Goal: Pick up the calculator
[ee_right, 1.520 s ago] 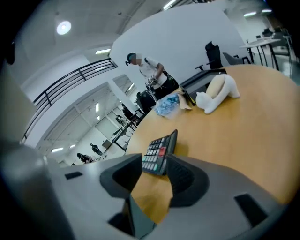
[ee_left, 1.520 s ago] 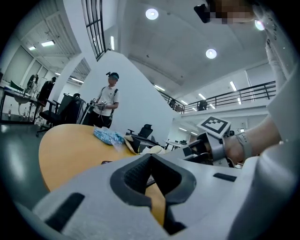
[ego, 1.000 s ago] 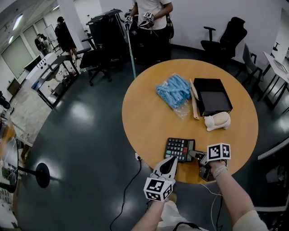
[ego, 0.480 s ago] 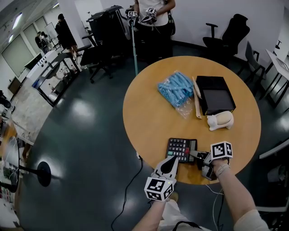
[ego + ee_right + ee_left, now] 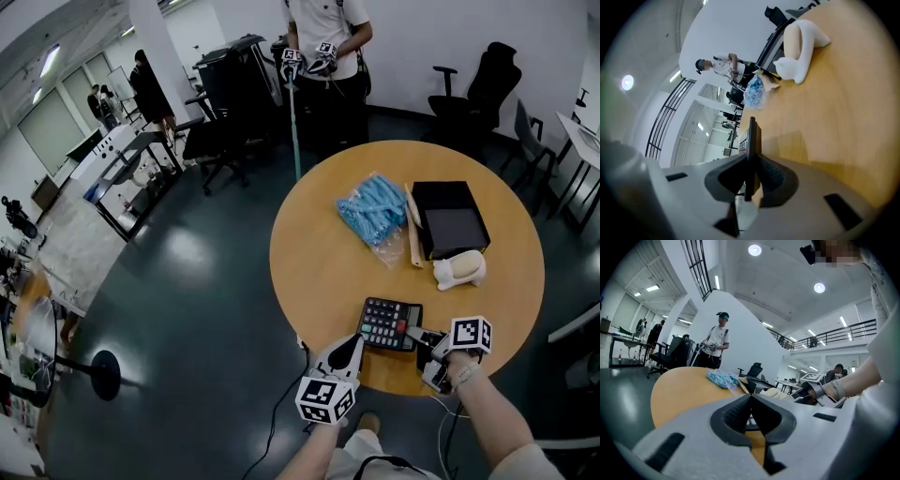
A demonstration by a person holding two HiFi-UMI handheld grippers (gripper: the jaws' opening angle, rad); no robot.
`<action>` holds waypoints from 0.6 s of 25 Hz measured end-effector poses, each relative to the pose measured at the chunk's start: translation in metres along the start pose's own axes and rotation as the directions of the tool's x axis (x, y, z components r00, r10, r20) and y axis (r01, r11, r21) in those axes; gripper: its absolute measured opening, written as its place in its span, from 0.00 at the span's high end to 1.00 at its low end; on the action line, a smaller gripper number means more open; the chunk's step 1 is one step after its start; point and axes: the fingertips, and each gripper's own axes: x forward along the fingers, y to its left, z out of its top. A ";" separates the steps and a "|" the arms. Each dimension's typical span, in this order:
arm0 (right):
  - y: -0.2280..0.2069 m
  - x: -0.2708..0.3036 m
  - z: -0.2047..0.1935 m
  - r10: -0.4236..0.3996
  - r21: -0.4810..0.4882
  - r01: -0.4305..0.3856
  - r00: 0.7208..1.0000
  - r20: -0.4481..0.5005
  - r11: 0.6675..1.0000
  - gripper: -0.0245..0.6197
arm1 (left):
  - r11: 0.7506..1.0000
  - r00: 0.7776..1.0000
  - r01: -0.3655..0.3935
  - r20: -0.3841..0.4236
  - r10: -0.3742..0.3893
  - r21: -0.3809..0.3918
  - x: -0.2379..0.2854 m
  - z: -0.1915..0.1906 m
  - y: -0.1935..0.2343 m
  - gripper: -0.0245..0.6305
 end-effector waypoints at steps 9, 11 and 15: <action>0.054 -0.040 0.023 0.011 0.024 -0.015 0.986 0.169 1.000 0.87 | 0.999 0.999 0.007 0.043 -0.009 0.042 0.003 0.039 -0.003 0.95; 0.059 -0.043 0.026 0.026 0.036 -0.034 0.980 0.195 0.999 0.87 | 0.999 0.999 0.011 0.050 -0.013 0.038 0.005 0.044 -0.002 0.95; 0.058 -0.046 0.020 0.043 0.088 -0.065 0.972 0.229 0.994 0.87 | 0.999 0.999 0.024 0.040 -0.025 0.025 0.008 0.040 0.002 0.95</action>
